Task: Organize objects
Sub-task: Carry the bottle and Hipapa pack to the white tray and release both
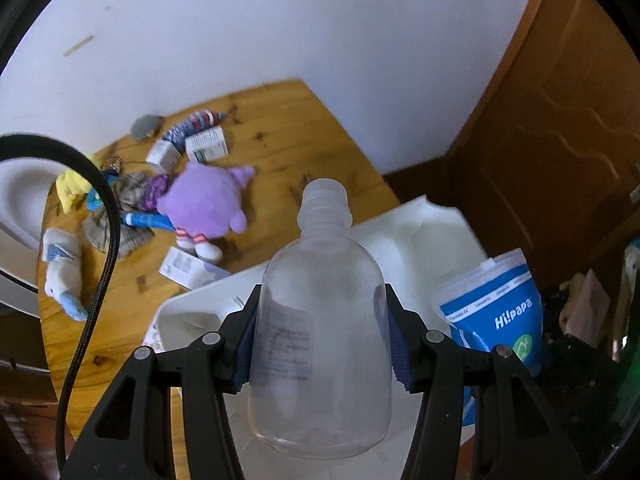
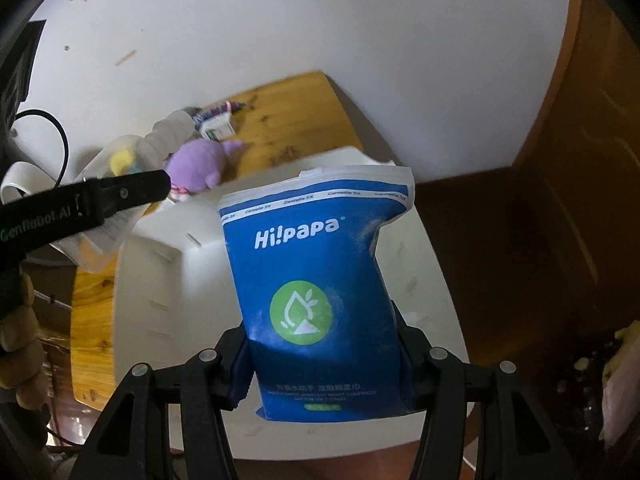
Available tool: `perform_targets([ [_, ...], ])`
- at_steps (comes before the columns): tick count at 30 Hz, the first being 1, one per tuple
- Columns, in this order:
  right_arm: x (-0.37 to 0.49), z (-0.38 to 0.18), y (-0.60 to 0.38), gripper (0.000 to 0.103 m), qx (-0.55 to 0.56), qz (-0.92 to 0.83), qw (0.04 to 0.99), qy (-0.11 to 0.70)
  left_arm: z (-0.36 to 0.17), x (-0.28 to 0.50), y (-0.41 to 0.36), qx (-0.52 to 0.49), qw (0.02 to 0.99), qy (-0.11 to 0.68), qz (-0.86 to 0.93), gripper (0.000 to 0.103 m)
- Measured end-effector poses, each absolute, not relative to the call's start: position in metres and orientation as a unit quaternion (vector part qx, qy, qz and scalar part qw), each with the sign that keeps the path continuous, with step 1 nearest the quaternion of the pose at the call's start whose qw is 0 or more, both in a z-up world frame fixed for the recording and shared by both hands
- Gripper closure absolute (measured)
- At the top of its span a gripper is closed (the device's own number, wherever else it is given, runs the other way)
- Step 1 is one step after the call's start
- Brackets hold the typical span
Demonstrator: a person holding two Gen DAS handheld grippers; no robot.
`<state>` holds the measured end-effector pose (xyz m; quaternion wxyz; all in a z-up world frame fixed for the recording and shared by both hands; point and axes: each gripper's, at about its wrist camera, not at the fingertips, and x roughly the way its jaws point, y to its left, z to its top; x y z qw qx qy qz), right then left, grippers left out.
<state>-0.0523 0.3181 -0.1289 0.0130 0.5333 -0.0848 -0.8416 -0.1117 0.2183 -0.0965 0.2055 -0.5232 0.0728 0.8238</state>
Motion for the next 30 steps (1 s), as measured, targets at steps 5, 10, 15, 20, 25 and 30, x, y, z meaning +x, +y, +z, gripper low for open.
perform_targets([
  [5, -0.058, -0.147, 0.316, 0.044, 0.557, -0.826, 0.011, -0.088, -0.118, -0.109, 0.226, -0.552, 0.207, 0.093, 0.802, 0.044],
  [10, -0.059, -0.161, 0.315, 0.038, 0.575, -0.812, 0.015, -0.096, -0.132, -0.11, 0.226, -0.58, 0.213, 0.095, 0.781, 0.044],
  [15, -0.057, -0.155, 0.312, 0.022, 0.564, -0.82, 0.007, -0.096, -0.126, -0.103, 0.226, -0.566, 0.21, 0.118, 0.789, 0.044],
  [20, -0.055, -0.143, 0.313, 0.022, 0.554, -0.827, 0.015, -0.098, -0.111, -0.095, 0.222, -0.545, 0.202, 0.127, 0.803, 0.043],
  [25, -0.046, -0.134, 0.308, 0.022, 0.547, -0.831, 0.031, -0.091, -0.096, -0.086, 0.212, -0.517, 0.193, 0.133, 0.823, 0.034],
  [30, -0.049, -0.131, 0.297, 0.022, 0.543, -0.835, 0.036, -0.081, -0.082, -0.08, 0.204, -0.495, 0.187, 0.134, 0.838, 0.034],
])
